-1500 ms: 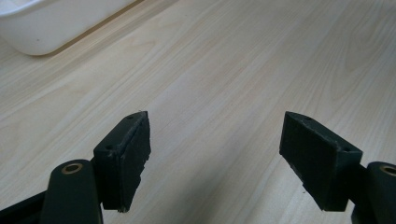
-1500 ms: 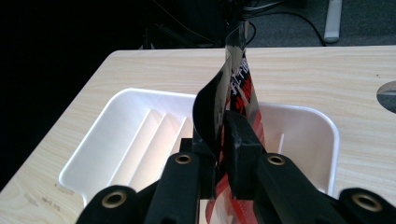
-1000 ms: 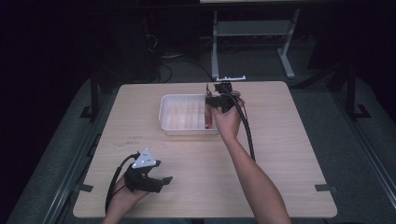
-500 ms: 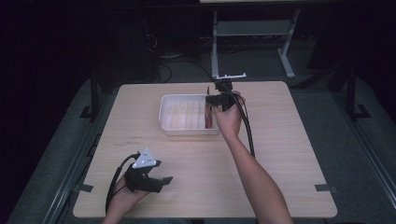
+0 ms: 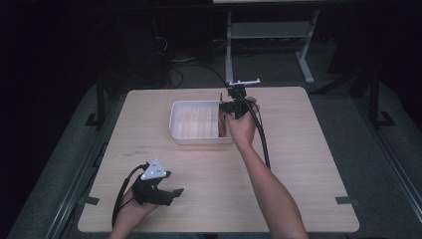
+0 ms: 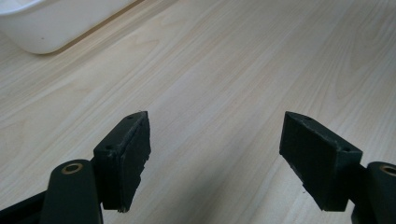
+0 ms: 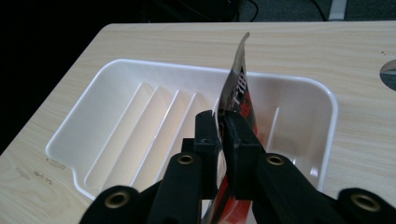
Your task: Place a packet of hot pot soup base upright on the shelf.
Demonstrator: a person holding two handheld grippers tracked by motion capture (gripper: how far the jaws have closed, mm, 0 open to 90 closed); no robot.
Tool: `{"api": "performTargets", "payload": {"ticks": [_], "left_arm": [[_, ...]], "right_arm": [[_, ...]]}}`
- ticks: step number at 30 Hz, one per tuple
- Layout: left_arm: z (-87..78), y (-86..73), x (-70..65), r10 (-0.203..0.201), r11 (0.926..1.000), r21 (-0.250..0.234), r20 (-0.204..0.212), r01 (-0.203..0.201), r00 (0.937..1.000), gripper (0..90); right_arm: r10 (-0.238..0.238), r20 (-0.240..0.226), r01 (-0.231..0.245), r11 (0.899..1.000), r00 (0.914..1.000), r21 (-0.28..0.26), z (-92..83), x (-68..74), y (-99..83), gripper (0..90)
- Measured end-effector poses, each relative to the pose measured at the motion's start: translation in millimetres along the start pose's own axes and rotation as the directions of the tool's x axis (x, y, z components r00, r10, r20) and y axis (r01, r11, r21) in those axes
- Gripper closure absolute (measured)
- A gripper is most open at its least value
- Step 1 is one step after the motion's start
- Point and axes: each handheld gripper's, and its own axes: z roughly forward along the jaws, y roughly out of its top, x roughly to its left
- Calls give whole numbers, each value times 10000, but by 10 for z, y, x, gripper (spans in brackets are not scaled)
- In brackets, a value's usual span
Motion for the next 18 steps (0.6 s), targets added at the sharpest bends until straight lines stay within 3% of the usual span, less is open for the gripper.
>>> {"api": "performTargets", "payload": {"ticks": [9,18], "left_arm": [[-13,2,5,-8,10000,-35,-88,8,10000,242],[-23,-3,23,-51,10000,-37,-127,50,9999,241]], "right_arm": [[-92,-308,89,9999,9995,-77,-128,-22,28,699],[-376,-657,372,9993,9971,-68,-286,-53,54,641]]}}
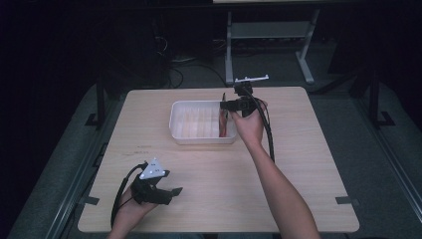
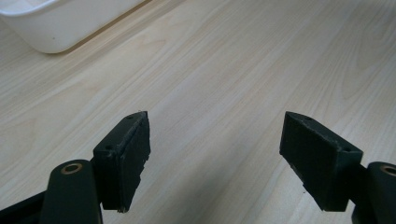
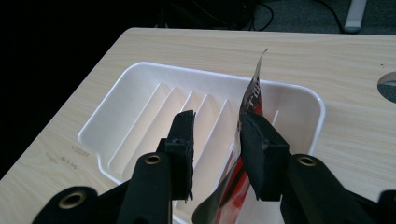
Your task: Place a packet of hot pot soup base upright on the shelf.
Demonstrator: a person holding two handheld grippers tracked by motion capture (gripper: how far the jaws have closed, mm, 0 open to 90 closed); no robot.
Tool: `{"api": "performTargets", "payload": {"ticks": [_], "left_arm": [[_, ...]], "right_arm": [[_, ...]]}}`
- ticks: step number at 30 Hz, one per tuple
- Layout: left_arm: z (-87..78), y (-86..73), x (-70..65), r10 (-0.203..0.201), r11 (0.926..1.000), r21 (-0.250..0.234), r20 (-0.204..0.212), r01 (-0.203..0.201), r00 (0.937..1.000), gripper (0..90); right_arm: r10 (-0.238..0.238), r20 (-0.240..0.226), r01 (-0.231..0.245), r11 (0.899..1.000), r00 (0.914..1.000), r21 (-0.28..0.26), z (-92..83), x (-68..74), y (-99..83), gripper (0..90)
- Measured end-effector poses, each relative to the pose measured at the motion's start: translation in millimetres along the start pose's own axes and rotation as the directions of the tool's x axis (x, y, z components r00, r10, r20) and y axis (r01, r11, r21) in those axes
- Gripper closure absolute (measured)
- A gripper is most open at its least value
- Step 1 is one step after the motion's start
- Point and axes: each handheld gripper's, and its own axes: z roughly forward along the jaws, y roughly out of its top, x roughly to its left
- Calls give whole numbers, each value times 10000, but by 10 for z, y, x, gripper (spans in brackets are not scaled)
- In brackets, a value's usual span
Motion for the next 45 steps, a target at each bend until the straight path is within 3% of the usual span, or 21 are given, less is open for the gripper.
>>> {"api": "performTargets", "payload": {"ticks": [15,25,45], "left_arm": [[-4,-10,14,-40,10000,26,-53,40,10000,241],[1,-16,12,-43,10000,56,-60,43,10000,241],[-14,-19,18,-66,10000,8,-136,66,9999,242]], "right_arm": [[-169,-985,201,9993,9950,311,-226,-76,-13,587],[-267,-1406,311,9991,9897,292,-365,-115,-67,574],[-497,-1556,563,9977,9866,382,-487,-137,-209,576]]}}
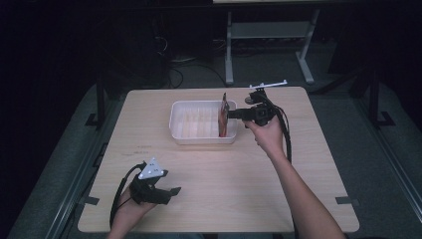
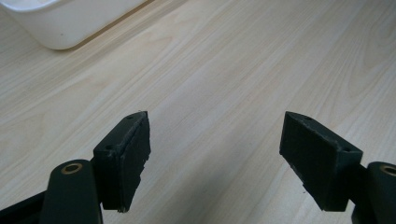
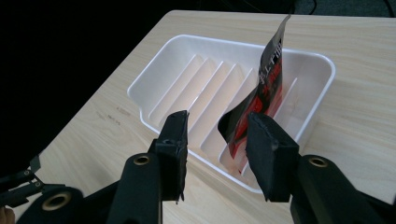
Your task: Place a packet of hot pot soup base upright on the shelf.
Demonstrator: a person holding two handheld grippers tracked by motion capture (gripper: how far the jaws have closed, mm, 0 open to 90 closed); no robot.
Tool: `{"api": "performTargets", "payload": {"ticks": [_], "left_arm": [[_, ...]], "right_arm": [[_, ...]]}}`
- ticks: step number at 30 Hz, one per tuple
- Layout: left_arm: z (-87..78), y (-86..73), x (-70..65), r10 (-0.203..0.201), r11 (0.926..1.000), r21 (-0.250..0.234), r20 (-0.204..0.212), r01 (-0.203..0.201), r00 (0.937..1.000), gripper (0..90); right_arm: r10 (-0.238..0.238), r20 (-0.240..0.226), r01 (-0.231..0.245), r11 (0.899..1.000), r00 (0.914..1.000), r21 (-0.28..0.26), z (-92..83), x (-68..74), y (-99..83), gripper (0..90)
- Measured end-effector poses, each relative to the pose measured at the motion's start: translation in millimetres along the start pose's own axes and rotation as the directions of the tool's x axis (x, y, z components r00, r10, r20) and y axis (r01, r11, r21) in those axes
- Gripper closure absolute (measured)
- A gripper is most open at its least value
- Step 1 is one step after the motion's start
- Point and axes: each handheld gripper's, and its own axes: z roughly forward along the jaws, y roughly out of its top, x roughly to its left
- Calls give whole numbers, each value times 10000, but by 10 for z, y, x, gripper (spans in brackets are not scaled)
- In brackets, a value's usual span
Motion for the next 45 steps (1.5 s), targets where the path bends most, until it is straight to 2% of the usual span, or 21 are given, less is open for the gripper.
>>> {"api": "performTargets", "payload": {"ticks": [7,25,40,45], "left_arm": [[5,-4,-1,-18,10000,13,1,18,10000,242],[-5,-2,-1,-2,10000,-50,-37,2,10000,243],[2,3,-5,61,10000,6,-36,-61,10000,243],[9,3,-9,95,9999,39,-35,-95,9999,243]], "right_arm": [[-106,-151,110,9996,9998,279,7,-3,-84,563],[-175,-370,189,9990,9992,400,-95,-20,-278,555],[-157,-325,178,9977,9993,652,-231,-153,-498,511],[-139,-262,156,9977,9996,660,-320,-238,-648,504]]}}
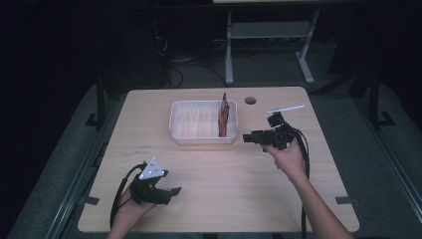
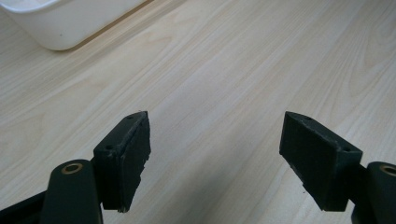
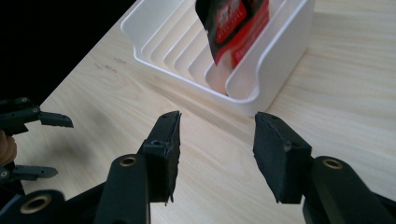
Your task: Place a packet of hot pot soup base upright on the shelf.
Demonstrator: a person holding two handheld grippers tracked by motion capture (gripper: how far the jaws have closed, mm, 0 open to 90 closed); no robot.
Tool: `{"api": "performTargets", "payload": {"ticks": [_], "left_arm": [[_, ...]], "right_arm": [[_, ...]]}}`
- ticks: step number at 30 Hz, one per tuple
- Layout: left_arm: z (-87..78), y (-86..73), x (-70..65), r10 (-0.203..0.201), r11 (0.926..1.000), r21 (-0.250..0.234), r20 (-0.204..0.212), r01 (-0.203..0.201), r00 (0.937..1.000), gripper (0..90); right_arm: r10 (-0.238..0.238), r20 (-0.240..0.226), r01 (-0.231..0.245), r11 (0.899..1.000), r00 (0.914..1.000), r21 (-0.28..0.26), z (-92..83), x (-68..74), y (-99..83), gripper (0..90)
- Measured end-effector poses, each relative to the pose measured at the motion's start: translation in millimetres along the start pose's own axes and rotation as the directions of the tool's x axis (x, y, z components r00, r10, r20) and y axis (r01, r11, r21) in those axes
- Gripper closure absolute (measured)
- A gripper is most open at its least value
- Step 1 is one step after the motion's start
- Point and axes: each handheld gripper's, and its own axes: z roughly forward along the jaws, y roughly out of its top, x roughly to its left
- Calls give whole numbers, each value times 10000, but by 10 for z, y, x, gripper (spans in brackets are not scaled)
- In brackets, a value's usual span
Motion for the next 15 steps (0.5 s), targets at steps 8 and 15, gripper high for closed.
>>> {"api": "performTargets", "payload": {"ticks": [8,15], "left_arm": [[3,-1,-1,-43,10000,8,-6,43,10000,243],[8,-3,-1,-46,10000,22,-25,46,10000,243]], "right_arm": [[212,117,-213,9997,9997,69,-69,-112,-192,501],[495,55,-496,9987,9988,140,-85,-214,-328,497]]}}
